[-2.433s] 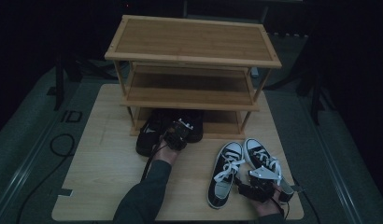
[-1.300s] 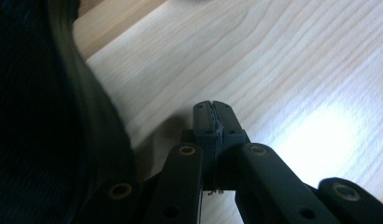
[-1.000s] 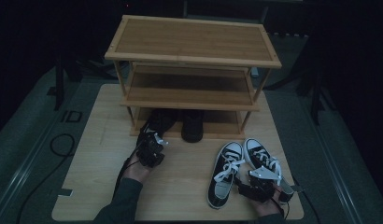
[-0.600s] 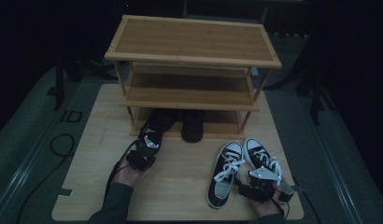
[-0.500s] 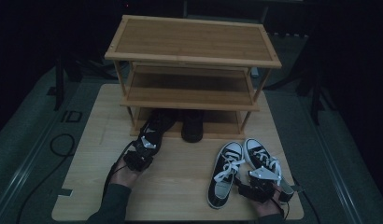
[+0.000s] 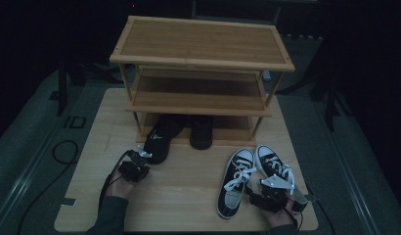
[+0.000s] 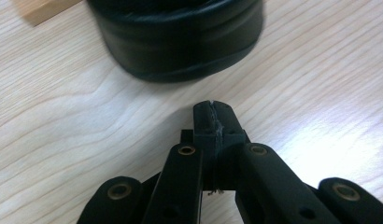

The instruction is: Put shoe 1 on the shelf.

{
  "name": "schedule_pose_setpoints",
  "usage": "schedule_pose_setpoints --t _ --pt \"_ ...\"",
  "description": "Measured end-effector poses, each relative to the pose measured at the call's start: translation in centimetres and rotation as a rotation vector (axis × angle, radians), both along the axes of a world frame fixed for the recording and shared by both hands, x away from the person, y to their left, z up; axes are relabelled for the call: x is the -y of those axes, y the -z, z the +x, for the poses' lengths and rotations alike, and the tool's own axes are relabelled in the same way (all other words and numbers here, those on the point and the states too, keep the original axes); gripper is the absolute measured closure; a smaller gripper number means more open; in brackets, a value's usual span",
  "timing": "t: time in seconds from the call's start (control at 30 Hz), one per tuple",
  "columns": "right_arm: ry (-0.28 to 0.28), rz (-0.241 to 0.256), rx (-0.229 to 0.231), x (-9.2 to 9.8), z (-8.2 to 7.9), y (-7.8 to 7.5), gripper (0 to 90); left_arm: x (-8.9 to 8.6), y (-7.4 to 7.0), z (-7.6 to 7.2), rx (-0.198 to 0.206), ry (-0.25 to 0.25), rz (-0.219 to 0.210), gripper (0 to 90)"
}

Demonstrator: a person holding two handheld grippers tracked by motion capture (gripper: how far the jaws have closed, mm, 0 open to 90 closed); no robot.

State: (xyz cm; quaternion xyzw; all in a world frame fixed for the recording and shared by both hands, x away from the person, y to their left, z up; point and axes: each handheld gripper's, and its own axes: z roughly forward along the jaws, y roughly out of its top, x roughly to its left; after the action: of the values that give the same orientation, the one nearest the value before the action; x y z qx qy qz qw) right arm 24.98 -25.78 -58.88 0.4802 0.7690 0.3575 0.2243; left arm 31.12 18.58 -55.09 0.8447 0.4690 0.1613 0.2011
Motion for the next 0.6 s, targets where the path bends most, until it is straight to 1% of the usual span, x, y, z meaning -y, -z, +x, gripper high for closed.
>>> schedule_pose_setpoints --t 0.07,0.13,0.17,0.33,0.43,0.5,0.53,0.57,0.6 --pt "0.0 0.0 0.0 0.0 0.0 0.0 34.3 -0.3 0.2 0.2 0.001 -0.015 0.002 90.0" --pt "-0.001 0.0 0.001 0.0 0.0 0.0 34.4 -0.5 0.2 0.4 0.005 -0.022 -0.006 90.0" --pt "0.0 0.0 0.0 0.0 0.0 0.0 34.3 -0.6 0.2 0.6 0.004 -0.035 -0.009 90.0" --pt "-0.001 0.0 0.0 0.0 0.0 0.0 34.3 -0.6 0.2 1.3 0.012 -0.046 -0.019 90.0" --pt "0.0 0.0 0.0 0.0 0.0 0.0 34.4 -0.5 0.2 2.1 0.01 -0.058 -0.027 90.0" --pt "0.0 0.0 0.0 0.0 0.0 0.0 34.3 -0.2 0.2 2.5 0.015 -0.06 -0.018 90.0" --pt "0.0 0.0 0.0 0.0 0.0 0.0 34.3 -0.2 0.2 2.5 0.015 -0.06 -0.018 90.0" --pt "0.0 0.0 0.0 0.0 0.0 0.0 34.3 0.2 0.1 3.0 0.015 -0.057 -0.017 90.0" --pt "0.0 0.0 0.0 0.0 0.0 0.0 34.3 0.4 0.1 3.3 0.017 -0.055 -0.018 90.0"
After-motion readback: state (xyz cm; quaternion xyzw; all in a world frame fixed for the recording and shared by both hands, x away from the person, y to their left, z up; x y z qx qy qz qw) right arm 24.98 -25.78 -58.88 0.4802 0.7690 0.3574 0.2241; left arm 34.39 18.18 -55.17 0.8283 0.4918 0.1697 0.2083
